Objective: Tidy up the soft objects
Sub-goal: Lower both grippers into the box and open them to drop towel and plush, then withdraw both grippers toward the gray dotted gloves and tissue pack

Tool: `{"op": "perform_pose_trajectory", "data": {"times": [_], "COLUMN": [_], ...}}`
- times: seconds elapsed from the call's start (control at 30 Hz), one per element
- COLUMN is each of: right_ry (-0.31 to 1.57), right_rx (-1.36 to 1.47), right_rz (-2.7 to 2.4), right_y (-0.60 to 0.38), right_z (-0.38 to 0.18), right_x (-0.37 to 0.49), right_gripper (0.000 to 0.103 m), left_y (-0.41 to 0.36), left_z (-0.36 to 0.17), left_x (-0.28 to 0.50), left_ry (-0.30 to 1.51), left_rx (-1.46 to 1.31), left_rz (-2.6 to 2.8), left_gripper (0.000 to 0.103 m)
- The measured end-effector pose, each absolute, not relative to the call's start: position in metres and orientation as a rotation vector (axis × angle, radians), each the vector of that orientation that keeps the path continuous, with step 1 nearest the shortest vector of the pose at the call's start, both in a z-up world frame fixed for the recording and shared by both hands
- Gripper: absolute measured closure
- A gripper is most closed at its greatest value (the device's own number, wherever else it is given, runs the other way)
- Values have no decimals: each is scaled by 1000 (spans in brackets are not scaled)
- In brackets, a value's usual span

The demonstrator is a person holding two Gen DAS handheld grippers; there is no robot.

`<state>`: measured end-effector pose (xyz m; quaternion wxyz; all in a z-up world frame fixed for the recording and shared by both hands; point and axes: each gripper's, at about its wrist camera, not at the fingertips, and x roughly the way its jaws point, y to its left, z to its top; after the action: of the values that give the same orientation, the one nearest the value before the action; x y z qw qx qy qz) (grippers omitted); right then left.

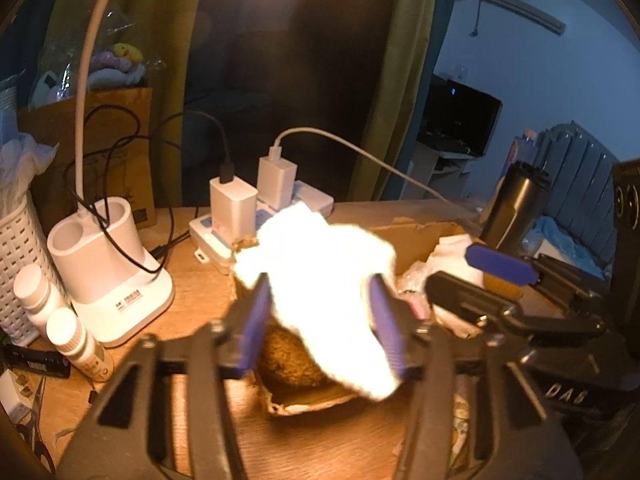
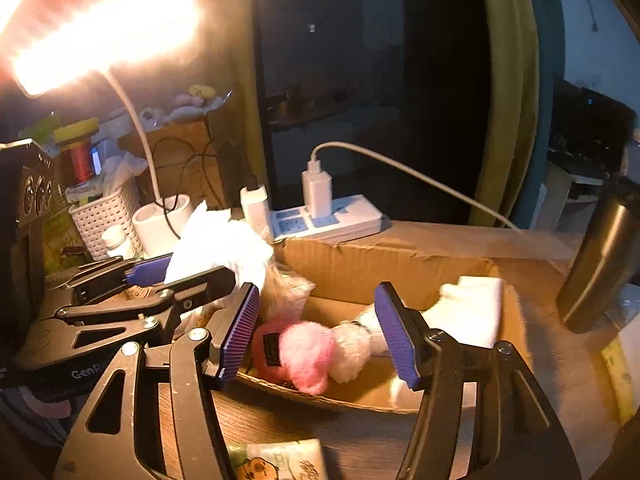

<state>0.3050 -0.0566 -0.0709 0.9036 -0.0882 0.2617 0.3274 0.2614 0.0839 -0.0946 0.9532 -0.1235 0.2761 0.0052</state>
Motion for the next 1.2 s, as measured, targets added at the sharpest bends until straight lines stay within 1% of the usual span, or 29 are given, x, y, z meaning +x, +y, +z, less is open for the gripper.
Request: {"op": "perform_pose_trajectory", "data": {"times": [0.03,0.93,1.0,1.07,1.2], "right_ry": [537,423,415,406,397], "right_rx": [-178,-176,-173,-172,-173], "right_rz": [668,627,624,620,611], "right_y": [-60,-102,-105,-108,-114], "right_z": [-69,-25,-22,-19,-16], "right_x": [305,243,238,231,221], "right_gripper": [40,40,39,35,35], "left_y": [84,61,60,57,53], "left_z": [-94,-40,-39,-37,-35], "left_x": [261,193,187,182,170], "left_ry": [559,430,428,426,416], "left_rx": [-254,-199,-196,-190,-186], "left_rz": [7,10,10,9,0], "left_gripper": [43,42,42,42,42]}}
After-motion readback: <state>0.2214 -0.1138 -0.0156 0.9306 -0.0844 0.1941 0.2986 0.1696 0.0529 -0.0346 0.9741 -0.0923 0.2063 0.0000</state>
